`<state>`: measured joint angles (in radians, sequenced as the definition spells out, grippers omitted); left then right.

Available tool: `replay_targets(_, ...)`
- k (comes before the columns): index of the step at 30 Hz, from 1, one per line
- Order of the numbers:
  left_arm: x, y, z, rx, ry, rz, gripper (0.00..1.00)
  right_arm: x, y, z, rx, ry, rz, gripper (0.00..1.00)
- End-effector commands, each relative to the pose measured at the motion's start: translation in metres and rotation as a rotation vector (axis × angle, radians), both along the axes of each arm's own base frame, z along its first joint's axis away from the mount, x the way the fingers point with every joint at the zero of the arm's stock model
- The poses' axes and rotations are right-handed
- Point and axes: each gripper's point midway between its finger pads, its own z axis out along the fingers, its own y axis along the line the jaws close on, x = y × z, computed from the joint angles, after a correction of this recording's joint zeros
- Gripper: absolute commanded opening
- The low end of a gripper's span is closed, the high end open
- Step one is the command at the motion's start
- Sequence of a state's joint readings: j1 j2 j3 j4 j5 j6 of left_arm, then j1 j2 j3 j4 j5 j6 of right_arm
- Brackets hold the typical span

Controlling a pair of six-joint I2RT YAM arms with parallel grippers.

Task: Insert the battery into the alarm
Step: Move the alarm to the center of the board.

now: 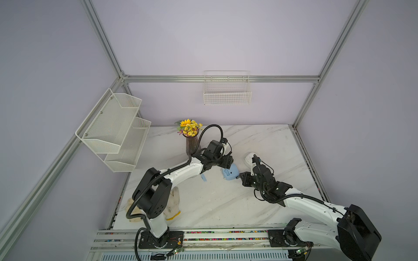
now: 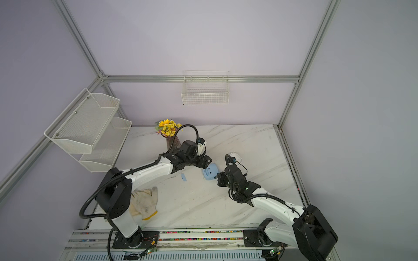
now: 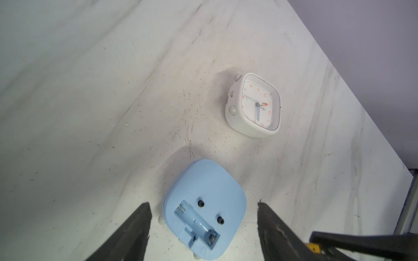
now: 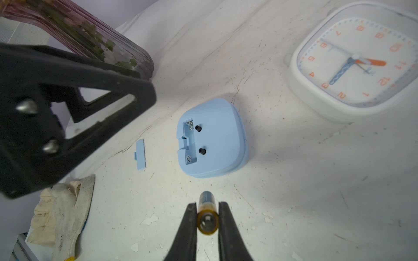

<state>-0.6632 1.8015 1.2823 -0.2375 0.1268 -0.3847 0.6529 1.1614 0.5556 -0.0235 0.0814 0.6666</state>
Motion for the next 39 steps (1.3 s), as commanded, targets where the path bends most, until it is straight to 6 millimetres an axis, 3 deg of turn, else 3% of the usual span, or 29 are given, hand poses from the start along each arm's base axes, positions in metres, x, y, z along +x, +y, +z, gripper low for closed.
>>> replay_targets(1,0.007,-0.006,-0.008,-0.045,0.112,0.052,0.71,-0.001,-0.008,0.001,0.001,-0.005,-0.048,0.02)
replay_targets(8,0.016,-0.016,-0.034,-0.061,0.171,0.084,0.68,-0.004,-0.016,0.001,0.001,-0.006,-0.082,0.02)
replay_targets(20,0.0,-0.018,-0.054,-0.139,0.248,0.099,0.62,-0.005,-0.021,0.0,-0.012,0.0,-0.101,0.02)
replay_targets(25,-0.019,-0.019,-0.05,-0.21,0.3,0.098,0.59,-0.005,-0.023,0.0,-0.014,-0.001,-0.111,0.02)
replay_targets(31,-0.042,-0.036,-0.037,-0.32,0.32,0.068,0.56,-0.003,-0.03,-0.002,-0.032,-0.006,-0.147,0.02)
replay_targets(39,-0.081,-0.05,-0.044,-0.378,0.387,0.063,0.56,-0.008,-0.034,0.001,-0.018,0.014,-0.169,0.02)
